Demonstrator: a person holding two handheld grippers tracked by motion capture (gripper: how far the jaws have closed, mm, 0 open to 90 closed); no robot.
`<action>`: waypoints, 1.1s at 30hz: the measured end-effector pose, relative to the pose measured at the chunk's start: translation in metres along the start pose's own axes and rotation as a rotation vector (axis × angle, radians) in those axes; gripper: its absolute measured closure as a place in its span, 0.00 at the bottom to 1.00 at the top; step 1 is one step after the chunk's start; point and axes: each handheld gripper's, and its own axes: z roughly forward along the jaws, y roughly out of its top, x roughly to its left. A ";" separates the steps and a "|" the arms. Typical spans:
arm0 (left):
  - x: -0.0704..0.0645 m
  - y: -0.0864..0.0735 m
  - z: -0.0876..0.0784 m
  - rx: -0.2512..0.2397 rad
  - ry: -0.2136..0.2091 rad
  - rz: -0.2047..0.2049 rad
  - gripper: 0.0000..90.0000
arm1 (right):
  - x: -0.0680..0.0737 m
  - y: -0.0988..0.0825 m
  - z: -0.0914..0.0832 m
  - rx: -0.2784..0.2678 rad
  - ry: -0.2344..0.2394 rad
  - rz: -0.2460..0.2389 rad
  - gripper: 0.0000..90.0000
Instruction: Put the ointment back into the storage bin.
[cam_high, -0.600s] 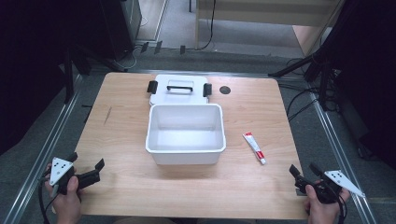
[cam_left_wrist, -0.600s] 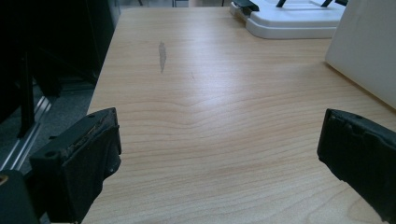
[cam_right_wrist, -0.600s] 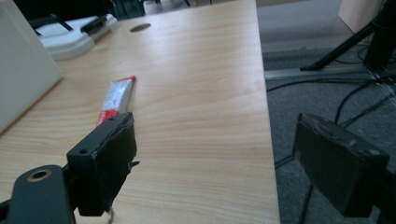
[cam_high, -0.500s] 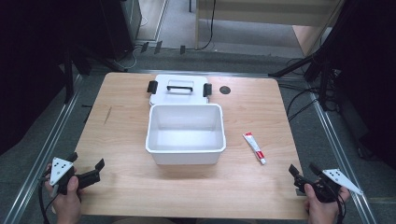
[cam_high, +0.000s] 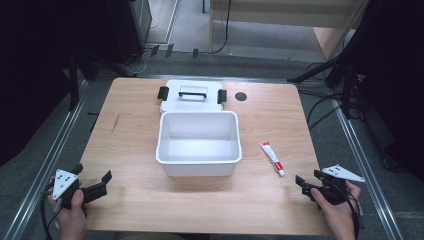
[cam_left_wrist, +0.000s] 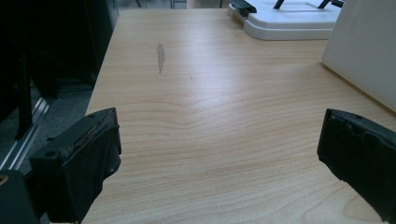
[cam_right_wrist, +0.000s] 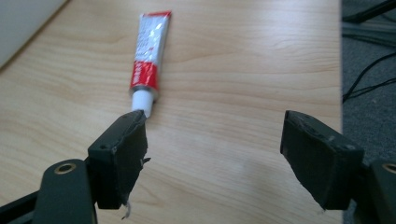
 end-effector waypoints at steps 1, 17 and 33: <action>0.000 0.000 0.000 -0.002 0.001 0.000 0.00 | 0.002 0.003 0.002 0.025 0.004 -0.017 0.26; -0.001 0.000 0.000 0.001 -0.005 0.011 0.00 | 0.029 0.042 0.022 0.445 0.025 -0.186 0.25; -0.001 0.000 0.000 0.008 -0.002 0.017 0.00 | 0.041 0.078 0.035 0.711 -0.009 -0.211 0.41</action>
